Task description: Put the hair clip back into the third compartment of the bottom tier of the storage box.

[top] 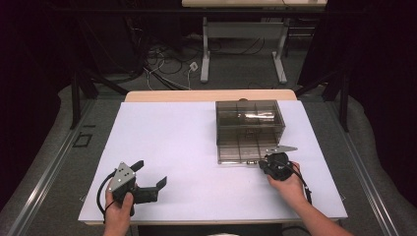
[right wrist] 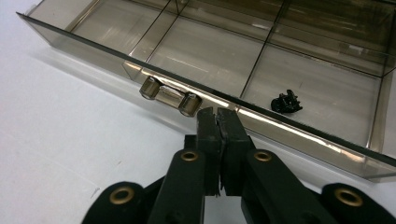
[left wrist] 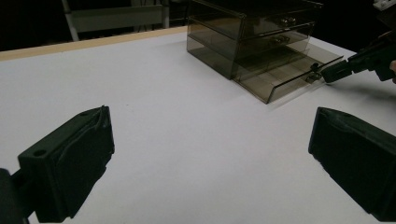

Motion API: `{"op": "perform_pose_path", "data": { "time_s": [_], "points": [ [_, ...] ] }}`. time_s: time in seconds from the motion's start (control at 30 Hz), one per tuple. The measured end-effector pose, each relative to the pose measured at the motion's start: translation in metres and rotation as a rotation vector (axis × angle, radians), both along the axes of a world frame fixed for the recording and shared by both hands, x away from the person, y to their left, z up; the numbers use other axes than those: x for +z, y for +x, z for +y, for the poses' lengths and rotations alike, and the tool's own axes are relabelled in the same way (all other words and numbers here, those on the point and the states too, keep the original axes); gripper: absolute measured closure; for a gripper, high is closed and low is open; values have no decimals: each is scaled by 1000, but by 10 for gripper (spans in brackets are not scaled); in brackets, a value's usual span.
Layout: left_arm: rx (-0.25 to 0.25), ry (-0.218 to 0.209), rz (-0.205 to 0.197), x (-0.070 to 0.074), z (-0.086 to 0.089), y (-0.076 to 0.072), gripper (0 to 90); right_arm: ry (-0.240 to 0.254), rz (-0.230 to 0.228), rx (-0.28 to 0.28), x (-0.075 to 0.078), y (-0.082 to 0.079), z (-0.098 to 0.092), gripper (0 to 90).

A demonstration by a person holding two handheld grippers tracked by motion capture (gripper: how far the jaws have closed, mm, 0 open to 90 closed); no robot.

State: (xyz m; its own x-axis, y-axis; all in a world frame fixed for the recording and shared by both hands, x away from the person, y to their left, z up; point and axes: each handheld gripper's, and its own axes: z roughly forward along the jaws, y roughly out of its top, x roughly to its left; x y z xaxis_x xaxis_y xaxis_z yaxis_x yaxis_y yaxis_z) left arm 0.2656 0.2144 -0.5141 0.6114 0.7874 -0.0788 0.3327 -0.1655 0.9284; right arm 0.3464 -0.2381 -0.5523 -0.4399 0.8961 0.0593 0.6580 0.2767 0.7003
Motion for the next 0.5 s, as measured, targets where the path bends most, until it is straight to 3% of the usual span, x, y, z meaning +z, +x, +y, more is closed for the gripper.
{"op": "perform_pose_path", "data": {
  "time_s": [0.33,0.5],
  "points": [
    [3,-5,2,0,1,0,4,2,14,19,0,4,4,900],
    [5,-7,3,0,1,1,4,28,33,3,0,7,3,900]
  ]
}}
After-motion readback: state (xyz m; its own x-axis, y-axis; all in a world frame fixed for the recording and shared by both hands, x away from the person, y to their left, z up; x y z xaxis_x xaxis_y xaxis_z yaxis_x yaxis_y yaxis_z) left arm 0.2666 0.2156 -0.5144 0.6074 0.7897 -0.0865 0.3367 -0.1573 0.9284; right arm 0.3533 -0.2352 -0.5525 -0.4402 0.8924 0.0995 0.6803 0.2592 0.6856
